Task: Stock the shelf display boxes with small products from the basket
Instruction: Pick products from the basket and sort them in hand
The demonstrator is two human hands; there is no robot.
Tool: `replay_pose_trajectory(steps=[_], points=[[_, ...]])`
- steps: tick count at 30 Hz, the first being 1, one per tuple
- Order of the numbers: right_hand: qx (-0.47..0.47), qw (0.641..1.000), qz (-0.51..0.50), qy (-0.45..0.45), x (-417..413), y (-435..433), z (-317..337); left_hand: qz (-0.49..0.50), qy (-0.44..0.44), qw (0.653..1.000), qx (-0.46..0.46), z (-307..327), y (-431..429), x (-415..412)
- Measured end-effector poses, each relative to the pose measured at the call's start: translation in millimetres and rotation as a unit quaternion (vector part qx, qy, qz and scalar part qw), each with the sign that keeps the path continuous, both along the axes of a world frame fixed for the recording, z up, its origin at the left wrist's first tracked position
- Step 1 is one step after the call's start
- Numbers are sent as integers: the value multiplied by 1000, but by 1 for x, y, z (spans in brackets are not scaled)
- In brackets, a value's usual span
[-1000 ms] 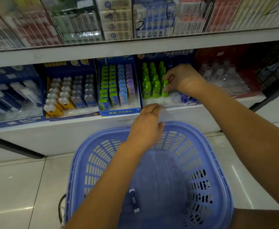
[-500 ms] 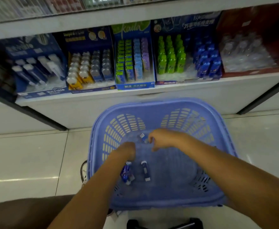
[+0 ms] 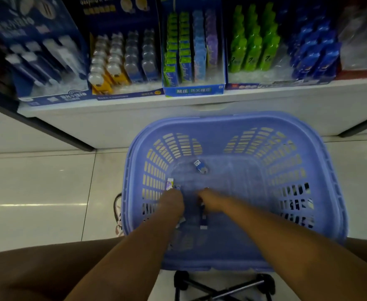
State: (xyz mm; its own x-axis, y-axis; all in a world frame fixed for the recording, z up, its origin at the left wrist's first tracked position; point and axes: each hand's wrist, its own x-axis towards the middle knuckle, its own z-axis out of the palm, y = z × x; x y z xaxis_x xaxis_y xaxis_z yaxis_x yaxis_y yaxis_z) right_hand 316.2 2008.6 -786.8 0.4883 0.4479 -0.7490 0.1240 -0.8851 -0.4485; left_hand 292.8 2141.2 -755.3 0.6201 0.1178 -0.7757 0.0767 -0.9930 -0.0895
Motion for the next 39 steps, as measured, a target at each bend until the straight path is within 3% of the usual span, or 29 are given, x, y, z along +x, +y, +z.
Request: replay_pose_trajectory(steps=[6, 10, 11, 12, 14, 15, 17, 18, 20, 23, 25, 29, 31, 33, 37, 39], points=[[-42, 998, -2, 45, 19, -36, 13, 18, 19, 999, -27, -5, -6, -1], [29, 988, -145, 33, 41, -62, 31, 158, 5, 978, -136, 9, -9, 15], [47, 981, -188, 23, 47, -67, 36, 254, 2, 947, -199, 15, -11, 20], [72, 968, -238, 20, 52, -69, 44, 371, 7, 888, -272, 23, -15, 25], [125, 943, -308, 9, 61, -72, 62, 555, 33, 733, -393, 37, -23, 36], [148, 935, -323, -8, 65, -72, 73, 612, 42, 659, -435, 46, -26, 41], [194, 924, -320, -77, 71, -70, 94, 666, 54, 553, -498, 67, -29, 49], [212, 919, -305, -128, 73, -68, 107, 674, 54, 518, -523, 77, -30, 52], [238, 908, -273, -212, 73, -62, 133, 663, 47, 483, -569, 93, -28, 56], [296, 892, -239, -243, 68, -50, 167, 628, 29, 434, -645, 114, -20, 57], [325, 881, -221, -263, 63, -42, 185, 594, -2, 435, -676, 127, -12, 57], [374, 862, -228, -256, 60, -23, 214, 524, -136, 517, -663, 154, 6, 59], [397, 850, -248, -242, 62, -10, 226, 496, -199, 531, -658, 170, 19, 59], [421, 843, -236, -237, 67, 5, 236, 485, -240, 519, -662, 186, 33, 58], [436, 836, -191, -273, 75, 39, 253, 482, -273, 464, -691, 206, 56, 55], [438, 831, -189, -285, 81, 54, 259, 468, -299, 463, -691, 212, 68, 53]])
